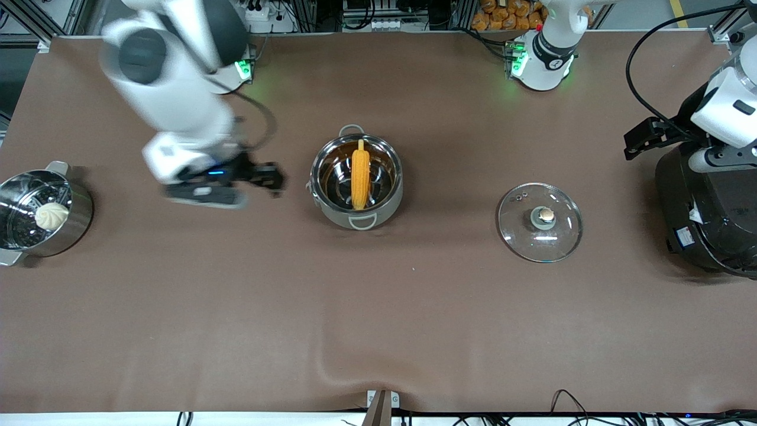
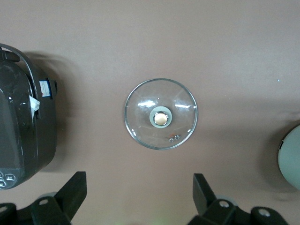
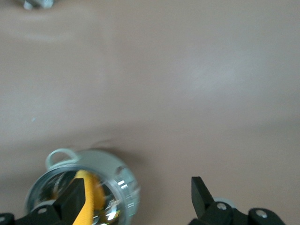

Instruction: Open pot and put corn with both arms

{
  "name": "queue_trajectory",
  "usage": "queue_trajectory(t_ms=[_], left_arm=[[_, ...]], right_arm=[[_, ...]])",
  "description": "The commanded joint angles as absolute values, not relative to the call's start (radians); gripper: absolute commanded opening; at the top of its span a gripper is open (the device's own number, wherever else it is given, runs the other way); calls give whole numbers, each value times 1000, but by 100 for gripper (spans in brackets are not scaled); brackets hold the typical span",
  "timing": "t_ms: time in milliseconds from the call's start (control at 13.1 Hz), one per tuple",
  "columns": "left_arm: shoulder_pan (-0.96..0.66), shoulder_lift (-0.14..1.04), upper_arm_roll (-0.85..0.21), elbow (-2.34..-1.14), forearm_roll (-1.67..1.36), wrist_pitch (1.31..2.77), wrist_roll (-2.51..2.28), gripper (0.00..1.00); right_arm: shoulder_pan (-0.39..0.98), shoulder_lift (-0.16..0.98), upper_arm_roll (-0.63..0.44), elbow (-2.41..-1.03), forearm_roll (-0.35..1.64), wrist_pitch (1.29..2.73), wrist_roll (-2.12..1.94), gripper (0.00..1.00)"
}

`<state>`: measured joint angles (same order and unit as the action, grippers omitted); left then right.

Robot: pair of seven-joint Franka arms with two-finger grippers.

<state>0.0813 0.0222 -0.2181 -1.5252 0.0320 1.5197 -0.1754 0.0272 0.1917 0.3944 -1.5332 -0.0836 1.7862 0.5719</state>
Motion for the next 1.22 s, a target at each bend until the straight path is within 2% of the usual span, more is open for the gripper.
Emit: queue_trajectory(t_ms=[0,382,841,1147], left_arm=[[84,18,-221,-1520,18,1509,-153,100],[84,17,-222,-1523,17,1509,-161,100],[83,23,-222,-1522,18,1511,-149,100],[83,25,-222,-1517,21,1509,-150,100]], right_arm=[[35,138,257,-1555,-52,1761,415,100],[26,100,8,-1562,46,1755,48,100],[-47,66,-18,-1588,49,1749,-61,100],[-49,46,-18,-1634,48,1775,-46,100]])
